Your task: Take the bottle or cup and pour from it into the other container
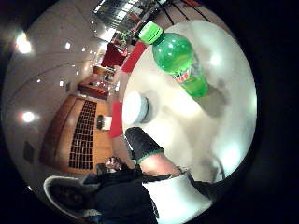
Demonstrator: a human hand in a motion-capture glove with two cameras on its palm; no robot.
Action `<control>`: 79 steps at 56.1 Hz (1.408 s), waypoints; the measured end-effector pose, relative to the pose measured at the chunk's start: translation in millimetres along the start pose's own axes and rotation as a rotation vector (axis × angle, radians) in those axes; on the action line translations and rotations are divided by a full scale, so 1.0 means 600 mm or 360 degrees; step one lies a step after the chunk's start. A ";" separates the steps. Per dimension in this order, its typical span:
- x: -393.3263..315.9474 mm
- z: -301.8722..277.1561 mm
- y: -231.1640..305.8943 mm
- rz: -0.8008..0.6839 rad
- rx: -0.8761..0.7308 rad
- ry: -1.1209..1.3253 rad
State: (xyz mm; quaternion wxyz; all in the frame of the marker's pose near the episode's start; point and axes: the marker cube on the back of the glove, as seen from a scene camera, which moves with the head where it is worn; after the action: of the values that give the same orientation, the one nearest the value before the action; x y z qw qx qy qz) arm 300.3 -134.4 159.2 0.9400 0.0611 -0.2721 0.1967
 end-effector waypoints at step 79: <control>-0.082 0.068 -0.121 -0.0366 0.0447 -0.0987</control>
State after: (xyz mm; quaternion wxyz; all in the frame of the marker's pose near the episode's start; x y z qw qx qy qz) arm 271.4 -226.2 167.0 0.8112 0.2766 -0.5060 0.0971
